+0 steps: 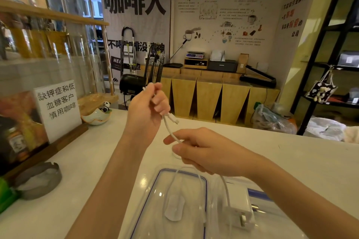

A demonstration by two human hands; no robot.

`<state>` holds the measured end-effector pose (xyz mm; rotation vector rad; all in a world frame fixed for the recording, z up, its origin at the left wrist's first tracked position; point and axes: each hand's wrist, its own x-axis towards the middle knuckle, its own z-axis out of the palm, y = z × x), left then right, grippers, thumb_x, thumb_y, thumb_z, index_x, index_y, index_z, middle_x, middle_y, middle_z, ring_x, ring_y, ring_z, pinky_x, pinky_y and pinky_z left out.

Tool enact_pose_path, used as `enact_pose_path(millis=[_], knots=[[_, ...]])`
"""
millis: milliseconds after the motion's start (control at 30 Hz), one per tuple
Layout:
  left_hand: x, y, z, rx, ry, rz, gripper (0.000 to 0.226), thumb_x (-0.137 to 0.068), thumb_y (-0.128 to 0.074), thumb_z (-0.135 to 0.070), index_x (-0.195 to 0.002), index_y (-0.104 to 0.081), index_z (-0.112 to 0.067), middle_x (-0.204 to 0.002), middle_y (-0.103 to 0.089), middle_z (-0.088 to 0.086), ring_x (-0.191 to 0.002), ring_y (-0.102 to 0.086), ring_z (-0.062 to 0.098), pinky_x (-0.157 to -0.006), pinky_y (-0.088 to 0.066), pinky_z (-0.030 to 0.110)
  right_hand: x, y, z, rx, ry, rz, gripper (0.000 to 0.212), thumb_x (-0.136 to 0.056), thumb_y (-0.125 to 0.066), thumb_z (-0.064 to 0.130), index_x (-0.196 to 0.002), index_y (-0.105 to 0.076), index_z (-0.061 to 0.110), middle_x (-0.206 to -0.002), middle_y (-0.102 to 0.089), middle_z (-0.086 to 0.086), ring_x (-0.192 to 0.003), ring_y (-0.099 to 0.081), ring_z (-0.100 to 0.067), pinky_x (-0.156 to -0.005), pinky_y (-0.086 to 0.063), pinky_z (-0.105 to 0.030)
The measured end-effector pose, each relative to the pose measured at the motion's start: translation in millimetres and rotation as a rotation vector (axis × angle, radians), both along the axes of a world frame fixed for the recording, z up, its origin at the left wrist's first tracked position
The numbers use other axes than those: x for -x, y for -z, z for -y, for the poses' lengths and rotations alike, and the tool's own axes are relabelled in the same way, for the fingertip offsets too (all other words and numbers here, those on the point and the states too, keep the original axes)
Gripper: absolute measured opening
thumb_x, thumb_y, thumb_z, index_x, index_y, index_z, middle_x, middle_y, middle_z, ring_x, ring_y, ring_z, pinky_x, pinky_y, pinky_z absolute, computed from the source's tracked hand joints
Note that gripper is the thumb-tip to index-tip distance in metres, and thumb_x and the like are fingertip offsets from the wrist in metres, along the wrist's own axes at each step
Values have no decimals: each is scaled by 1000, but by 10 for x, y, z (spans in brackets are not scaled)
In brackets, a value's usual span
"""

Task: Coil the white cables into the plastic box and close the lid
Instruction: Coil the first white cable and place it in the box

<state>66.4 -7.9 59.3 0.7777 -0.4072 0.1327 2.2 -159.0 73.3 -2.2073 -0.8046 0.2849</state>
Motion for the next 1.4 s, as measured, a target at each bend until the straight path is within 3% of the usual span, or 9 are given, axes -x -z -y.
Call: enact_pose_path(millis=[67, 200, 367, 600, 733, 900, 1100, 1233, 1400], knots=[[-31, 56, 33, -296, -196, 67, 29, -98, -27, -17, -82, -51, -12, -46, -46, -9, -42, -38, 4, -42, -34, 15, 37, -48, 8, 67, -13, 93, 27, -94, -42, 23, -117, -57, 20, -63, -53, 12, -49, -51, 10, -48, -40, -5], [-69, 161, 47, -765, -295, 154, 26, -97, -32, -15, -83, -54, -12, -52, -49, -8, -46, -43, 4, -46, -38, 15, 51, -117, 67, 203, 60, 374, 25, -94, -42, 26, -110, -60, 21, -83, -65, 2, -66, -55, -6, -64, -45, -15], [38, 131, 140, -1031, 50, 93, 36, -96, -35, -22, -70, -55, -10, -45, -43, -6, -39, -37, 8, -39, -34, 15, -93, -262, 221, 113, 156, 662, 19, -86, -55, 27, -98, -68, 21, -67, -57, 18, -61, -58, 4, -56, -45, -9], [151, -6, 74, -438, 874, 173, 47, -93, -34, -40, -66, -56, -8, -41, -31, -7, -30, -28, 8, -30, -24, 15, -325, -190, 423, -427, 203, 491, 17, -77, -61, 29, -91, -71, 24, -61, -66, 12, -50, -53, -7, -47, -43, -15], [103, -41, 68, 83, 1037, 112, 42, -96, -31, -33, -79, -52, -1, -49, -34, 0, -40, -31, 13, -38, -22, 21, -350, 83, 306, -336, 198, 236, 22, -89, -50, 19, -100, -63, 32, -57, -60, 4, -39, -45, -4, -38, -39, -13], [21, 37, 99, 255, 896, 32, 35, -95, -32, -28, -87, -50, 1, -51, -38, 7, -47, -32, 14, -46, -30, 25, -243, 226, 138, -45, 145, 248, 23, -96, -39, 21, -83, -54, 33, -59, -49, 8, -47, -43, -3, -48, -39, -19], [41, 29, 171, 143, 428, -54, 39, -96, -28, -35, -74, -49, -11, -43, -40, -5, -35, -37, 5, -37, -33, 15, 8, 349, 86, 273, 181, 440, 31, -97, -31, 27, -122, -47, 17, -104, -63, -6, -87, -60, -23, -79, -50, -40], [111, 53, 314, -156, 171, -87, 38, -97, -26, -32, -79, -51, -9, -46, -40, -6, -39, -36, 7, -39, -34, 16, 141, 292, 118, 418, 246, 711, 30, -97, -33, 33, -103, -54, 13, -94, -65, -5, -81, -60, -27, -65, -45, -34], [261, 100, 517, -739, 77, 37, 36, -96, -31, -30, -82, -58, -10, -53, -51, -6, -46, -48, 5, -49, -42, 15, 228, 207, 267, 422, 311, 1097, 15, -66, -79, 22, -63, -66, 16, -47, -60, 3, -36, -51, -14, -35, -40, -22]])
